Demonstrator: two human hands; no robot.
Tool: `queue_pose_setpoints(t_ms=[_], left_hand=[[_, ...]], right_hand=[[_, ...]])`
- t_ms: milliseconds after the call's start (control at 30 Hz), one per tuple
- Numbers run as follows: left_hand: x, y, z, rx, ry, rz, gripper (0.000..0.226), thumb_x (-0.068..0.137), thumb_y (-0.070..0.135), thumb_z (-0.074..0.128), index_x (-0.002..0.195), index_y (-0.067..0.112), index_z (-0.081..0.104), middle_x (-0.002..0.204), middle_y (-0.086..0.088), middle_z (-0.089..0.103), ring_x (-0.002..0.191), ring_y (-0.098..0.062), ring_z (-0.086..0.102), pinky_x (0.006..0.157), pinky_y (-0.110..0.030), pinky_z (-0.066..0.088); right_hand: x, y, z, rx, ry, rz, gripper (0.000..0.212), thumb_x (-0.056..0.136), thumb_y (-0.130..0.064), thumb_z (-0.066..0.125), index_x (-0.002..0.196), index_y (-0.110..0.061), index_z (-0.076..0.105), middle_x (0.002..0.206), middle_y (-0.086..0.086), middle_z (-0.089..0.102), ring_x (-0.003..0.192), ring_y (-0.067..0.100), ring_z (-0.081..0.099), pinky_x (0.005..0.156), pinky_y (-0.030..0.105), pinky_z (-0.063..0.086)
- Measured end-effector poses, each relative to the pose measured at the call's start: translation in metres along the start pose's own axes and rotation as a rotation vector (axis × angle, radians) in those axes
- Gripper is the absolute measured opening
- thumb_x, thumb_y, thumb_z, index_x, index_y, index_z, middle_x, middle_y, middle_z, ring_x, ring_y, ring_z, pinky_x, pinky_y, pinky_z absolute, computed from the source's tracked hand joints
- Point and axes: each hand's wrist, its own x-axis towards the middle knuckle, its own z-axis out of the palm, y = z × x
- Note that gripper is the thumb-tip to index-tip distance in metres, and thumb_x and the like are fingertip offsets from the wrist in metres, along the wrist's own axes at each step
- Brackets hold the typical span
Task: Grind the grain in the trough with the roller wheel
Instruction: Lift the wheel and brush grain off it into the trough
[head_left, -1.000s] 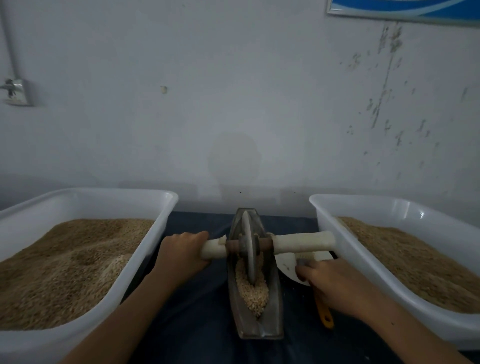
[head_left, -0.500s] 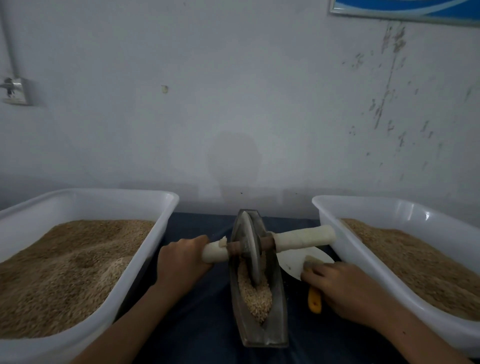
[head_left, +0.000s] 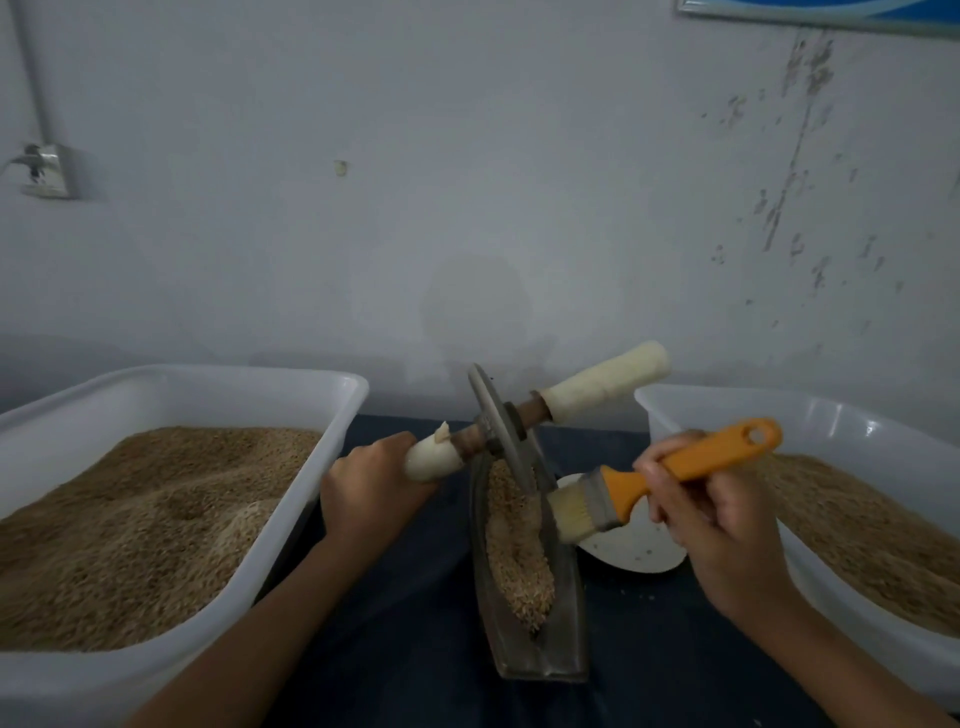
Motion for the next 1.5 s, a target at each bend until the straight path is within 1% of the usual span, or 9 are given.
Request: queue_pose_setpoints(t_ms=[133,267,367,600,900,1067,1167,1333,1500], left_hand=[[-0.001,0.002,0.000,-0.020,-0.015,-0.012,0.018,0.084,0.043,0.063,0.087,0.025,0.063,0.077,0.008,0.063,0.073,-0.008,0.060,0.066,-0.028,0.049],[-0.003,0.005,0.000,0.001,-0.019,-0.013,0.022,0.083,0.048,0.061,0.087,0.027,0.062,0.079,0.008,0.064,0.076,-0.009,0.060,0.067,-0.029,0.050],[-0.004,0.006,0.000,0.006,-0.020,-0.007,0.024,0.081,0.050,0.062,0.087,0.027,0.062,0.079,0.007,0.065,0.075,-0.010,0.061,0.065,-0.028,0.048],[-0.006,0.006,0.003,-0.052,-0.033,-0.045,0.024,0.081,0.046,0.064,0.087,0.023,0.063,0.079,0.005,0.065,0.078,-0.014,0.062,0.072,-0.035,0.051],[-0.006,0.000,0.003,-0.126,-0.009,-0.068,0.019,0.081,0.040,0.067,0.087,0.023,0.062,0.079,0.006,0.064,0.076,-0.011,0.060,0.066,-0.028,0.046],[-0.006,-0.002,0.003,-0.133,-0.004,-0.106,0.019,0.081,0.041,0.067,0.086,0.025,0.060,0.077,0.008,0.061,0.074,-0.010,0.058,0.061,-0.026,0.040],[-0.005,-0.001,0.003,-0.145,-0.004,-0.125,0.018,0.081,0.041,0.067,0.085,0.025,0.059,0.076,0.008,0.061,0.073,-0.010,0.058,0.061,-0.027,0.042],[-0.004,-0.001,0.001,-0.194,-0.043,-0.131,0.018,0.082,0.038,0.067,0.087,0.021,0.060,0.078,0.005,0.063,0.075,-0.012,0.060,0.070,-0.031,0.050],[-0.007,0.003,0.002,-0.162,-0.020,-0.123,0.018,0.083,0.039,0.066,0.087,0.022,0.061,0.080,0.006,0.064,0.077,-0.012,0.061,0.069,-0.029,0.049]], right_hand=[[0.012,-0.015,0.008,0.283,0.037,0.246,0.024,0.092,-0.022,0.051,0.081,-0.002,0.060,0.050,0.009,0.050,0.036,0.011,0.037,0.036,0.019,0.030],[0.019,-0.014,0.014,0.337,-0.085,0.509,0.023,0.095,-0.013,0.051,0.077,0.000,0.059,0.048,0.011,0.048,0.030,0.011,0.029,0.033,0.016,0.023],[0.021,-0.011,0.020,0.267,-0.195,0.579,0.023,0.096,-0.012,0.052,0.077,-0.001,0.059,0.048,0.011,0.049,0.030,0.010,0.031,0.033,0.016,0.023],[0.022,-0.002,0.036,0.099,-0.268,0.505,0.020,0.097,-0.015,0.053,0.084,-0.002,0.059,0.048,0.004,0.055,0.034,0.008,0.042,0.038,0.015,0.033],[0.018,0.010,0.052,-0.116,-0.258,0.227,0.015,0.095,-0.021,0.056,0.082,-0.021,0.061,0.057,-0.014,0.059,0.050,0.004,0.057,0.057,0.015,0.044],[0.023,0.011,0.045,-0.039,-0.196,0.183,0.020,0.096,-0.021,0.055,0.081,-0.010,0.063,0.055,-0.006,0.057,0.048,0.005,0.054,0.053,0.015,0.040],[0.025,0.003,0.035,0.007,-0.123,0.083,0.022,0.096,-0.026,0.052,0.081,-0.013,0.062,0.055,-0.002,0.056,0.047,0.008,0.052,0.051,0.016,0.041],[0.027,-0.001,0.032,0.226,-0.239,0.209,0.024,0.091,-0.026,0.053,0.082,-0.004,0.061,0.051,0.003,0.054,0.041,0.004,0.046,0.046,0.009,0.036],[0.019,0.019,0.046,0.097,-0.299,0.284,0.015,0.096,-0.021,0.055,0.085,-0.016,0.062,0.056,-0.001,0.059,0.043,0.006,0.050,0.048,0.017,0.043]])
